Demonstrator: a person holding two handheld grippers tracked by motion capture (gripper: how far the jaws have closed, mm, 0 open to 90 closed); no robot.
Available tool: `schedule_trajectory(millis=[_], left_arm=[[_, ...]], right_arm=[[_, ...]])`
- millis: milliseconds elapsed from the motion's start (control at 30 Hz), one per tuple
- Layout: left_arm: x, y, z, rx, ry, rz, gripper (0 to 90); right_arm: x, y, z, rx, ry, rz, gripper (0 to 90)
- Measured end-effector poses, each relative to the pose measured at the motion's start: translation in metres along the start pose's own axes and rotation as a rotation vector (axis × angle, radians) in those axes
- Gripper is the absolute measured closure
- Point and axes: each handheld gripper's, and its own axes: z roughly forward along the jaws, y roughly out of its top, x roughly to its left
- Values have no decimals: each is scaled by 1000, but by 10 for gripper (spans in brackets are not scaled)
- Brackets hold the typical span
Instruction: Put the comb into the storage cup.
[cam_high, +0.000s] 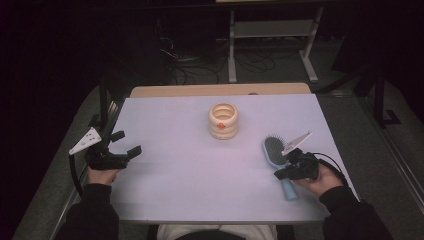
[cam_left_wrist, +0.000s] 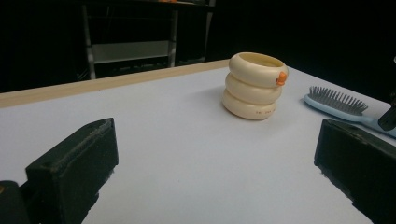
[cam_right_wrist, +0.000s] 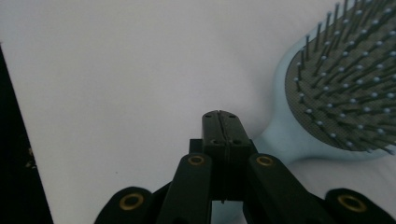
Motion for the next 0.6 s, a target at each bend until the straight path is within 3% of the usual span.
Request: schedule_trajectory(millis=[333,600], left_arm=[[0,0,0,-1,-1,0,0],[0,0,0,1,-1,-2,0]], right_arm=[[-3,-4,-3,37,-38,5,889],[-8,-11,-8,23,-44,23,889]])
